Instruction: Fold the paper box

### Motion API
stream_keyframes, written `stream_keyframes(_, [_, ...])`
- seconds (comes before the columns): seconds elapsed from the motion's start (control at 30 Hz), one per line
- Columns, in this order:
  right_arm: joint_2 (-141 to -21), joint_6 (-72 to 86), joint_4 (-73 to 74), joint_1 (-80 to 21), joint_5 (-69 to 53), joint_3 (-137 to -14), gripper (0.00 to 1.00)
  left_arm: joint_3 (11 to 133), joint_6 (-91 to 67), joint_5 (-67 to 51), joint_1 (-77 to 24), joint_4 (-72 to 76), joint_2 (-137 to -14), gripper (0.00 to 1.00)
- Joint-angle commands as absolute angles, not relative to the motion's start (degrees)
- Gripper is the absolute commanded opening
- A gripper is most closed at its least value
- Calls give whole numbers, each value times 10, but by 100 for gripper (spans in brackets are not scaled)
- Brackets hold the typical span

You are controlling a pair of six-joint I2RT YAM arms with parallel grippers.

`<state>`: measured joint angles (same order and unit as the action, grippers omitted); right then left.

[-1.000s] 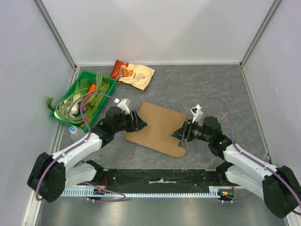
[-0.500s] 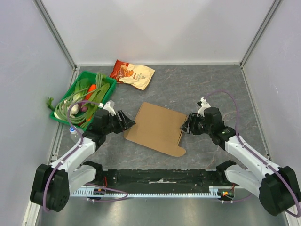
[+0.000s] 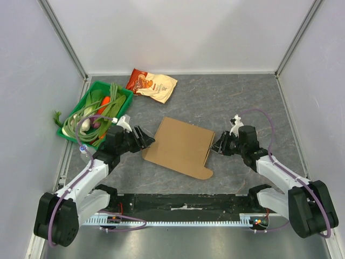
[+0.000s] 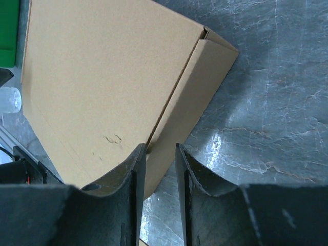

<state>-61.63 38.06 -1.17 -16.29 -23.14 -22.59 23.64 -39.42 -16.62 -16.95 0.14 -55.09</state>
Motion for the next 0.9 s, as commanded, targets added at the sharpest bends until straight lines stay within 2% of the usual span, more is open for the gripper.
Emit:
stream_keyframes(0.0, [-638, 377, -69, -150, -259, -208, 35, 267, -374, -179, -166, -11, -568, 70])
stream_keyframes(0.2, [-640, 377, -64, -130, -257, -187, 28, 292, -380, -195, -165, -2, -602, 74])
stream_keyframes(0.23, [-638, 376, -62, -121, -256, -185, 27, 297, -381, -199, -164, -3, -619, 82])
stream_keyframes(0.33, [-638, 367, -59, -108, -266, -179, 27, 314, -376, -218, -164, 12, -648, 93])
stream_keyframes(0.53, [-635, 346, -43, -91, -277, -178, 26, 338, -356, -209, -163, 11, -666, 96])
stream_keyframes(0.7, [-641, 336, -37, -76, -281, -183, 26, 383, -320, -182, -163, -62, -716, 98])
stream_keyframes(0.87, [-656, 329, -35, -62, -286, -186, 26, 352, -339, -219, -163, -10, -729, 98])
